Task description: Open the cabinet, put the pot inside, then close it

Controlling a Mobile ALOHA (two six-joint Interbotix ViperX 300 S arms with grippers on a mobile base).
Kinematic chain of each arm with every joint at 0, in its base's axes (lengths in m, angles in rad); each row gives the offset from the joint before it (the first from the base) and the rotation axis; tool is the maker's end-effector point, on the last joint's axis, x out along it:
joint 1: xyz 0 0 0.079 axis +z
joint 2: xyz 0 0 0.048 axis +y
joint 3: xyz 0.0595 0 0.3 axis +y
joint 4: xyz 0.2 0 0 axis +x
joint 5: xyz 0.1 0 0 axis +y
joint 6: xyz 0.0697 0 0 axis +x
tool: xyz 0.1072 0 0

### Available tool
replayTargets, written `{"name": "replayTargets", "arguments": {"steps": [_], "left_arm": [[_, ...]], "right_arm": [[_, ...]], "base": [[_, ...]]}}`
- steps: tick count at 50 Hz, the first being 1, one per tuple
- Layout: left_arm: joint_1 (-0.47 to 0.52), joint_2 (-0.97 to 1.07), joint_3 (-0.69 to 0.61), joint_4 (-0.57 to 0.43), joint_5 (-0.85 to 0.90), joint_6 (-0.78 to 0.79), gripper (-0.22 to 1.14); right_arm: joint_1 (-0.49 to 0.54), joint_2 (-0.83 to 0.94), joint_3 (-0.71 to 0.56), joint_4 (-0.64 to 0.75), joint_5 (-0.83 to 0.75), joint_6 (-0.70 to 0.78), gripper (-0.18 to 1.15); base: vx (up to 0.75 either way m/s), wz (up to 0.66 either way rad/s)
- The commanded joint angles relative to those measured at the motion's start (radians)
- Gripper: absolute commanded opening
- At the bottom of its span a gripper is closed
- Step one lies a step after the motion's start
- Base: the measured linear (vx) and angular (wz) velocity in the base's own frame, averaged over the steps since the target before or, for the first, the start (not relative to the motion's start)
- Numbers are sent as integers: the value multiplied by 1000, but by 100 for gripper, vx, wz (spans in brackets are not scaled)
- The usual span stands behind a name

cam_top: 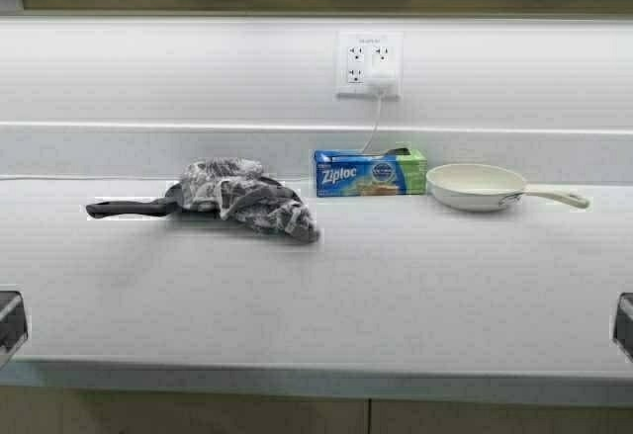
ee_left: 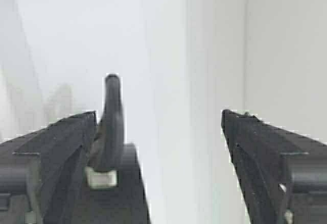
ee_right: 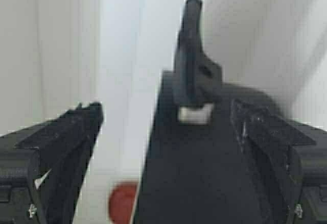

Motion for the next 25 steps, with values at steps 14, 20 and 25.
{"name": "replayTargets", "arguments": {"steps": [14,20,25], "left_arm": [[-61,-172,207,78,-74,17,25],[-69,-227,311,86,-69,94,-13],[-71,-272,396,114,-66,224,8]], "right_arm": [[3,-204,166,-117,-34,-49,51],[12,-267,247,-216,-34,-117,-7],[34,-313,305,-285,-23,-222,2]], "base": [[-4,-2],[-8,-4],[-11,-6]]}}
